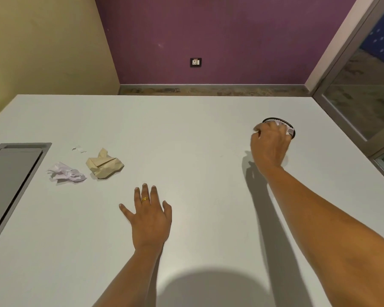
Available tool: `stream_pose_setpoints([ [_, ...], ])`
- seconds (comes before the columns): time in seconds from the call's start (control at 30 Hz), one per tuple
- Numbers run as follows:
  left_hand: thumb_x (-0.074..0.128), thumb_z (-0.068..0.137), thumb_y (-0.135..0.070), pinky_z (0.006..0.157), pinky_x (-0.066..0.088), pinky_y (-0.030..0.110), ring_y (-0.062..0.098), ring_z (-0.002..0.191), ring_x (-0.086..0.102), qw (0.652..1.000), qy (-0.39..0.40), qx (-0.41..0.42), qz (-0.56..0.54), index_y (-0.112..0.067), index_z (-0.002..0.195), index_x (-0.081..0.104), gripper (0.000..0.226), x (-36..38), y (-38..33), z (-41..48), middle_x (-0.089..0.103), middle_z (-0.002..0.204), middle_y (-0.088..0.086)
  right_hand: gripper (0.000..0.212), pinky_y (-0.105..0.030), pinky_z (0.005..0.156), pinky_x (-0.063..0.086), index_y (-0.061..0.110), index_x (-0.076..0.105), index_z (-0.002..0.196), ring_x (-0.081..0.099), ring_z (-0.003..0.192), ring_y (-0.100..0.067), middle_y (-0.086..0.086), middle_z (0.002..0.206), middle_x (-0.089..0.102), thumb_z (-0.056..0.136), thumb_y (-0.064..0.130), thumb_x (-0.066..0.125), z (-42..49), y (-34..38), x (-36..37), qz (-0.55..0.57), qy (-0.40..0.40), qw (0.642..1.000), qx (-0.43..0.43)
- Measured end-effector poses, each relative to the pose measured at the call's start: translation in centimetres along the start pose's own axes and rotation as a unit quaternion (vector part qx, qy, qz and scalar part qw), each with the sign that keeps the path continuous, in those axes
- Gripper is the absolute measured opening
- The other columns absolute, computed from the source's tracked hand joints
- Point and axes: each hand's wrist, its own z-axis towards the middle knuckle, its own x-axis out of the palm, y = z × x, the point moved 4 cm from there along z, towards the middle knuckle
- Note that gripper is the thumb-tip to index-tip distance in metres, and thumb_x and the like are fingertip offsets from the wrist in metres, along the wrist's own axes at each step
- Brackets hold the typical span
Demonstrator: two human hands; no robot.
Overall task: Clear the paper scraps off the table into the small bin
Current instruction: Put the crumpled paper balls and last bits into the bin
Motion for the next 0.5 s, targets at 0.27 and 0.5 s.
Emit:
stream_pose_setpoints([
  [0.27,0.033,0.094,-0.032,0.111,0.014,0.063,0.024,0.144,0.019,1.0,-0.022,0.002,-0.016,-0.014,0.143,0.031,0.052,-0.1,-0.1,0.0,0.027,0.154,0.008,0.024,-0.033,0.09,0.038,0.012,0.067,0.106,0.051,0.111,-0.021,-0.003,0.115,0.065,0.092,0.011,0.047,-3.6,14.0,3.8,0.131,0.152,0.965,-0.17],
  [0.5,0.028,0.096,-0.035,0.111,0.007,0.064,0.024,0.146,0.007,0.999,0.019,-0.017,-0.031,-0.019,0.145,0.019,0.053,-0.4,0.0,0.1,0.018,0.156,0.005,0.052,-0.042,0.103,0.039,0.012,0.035,0.139,0.037,0.131,-0.027,-0.008,0.142,0.043,0.092,0.021,0.054,-10.3,24.5,7.8,0.175,0.382,0.857,-0.299],
])
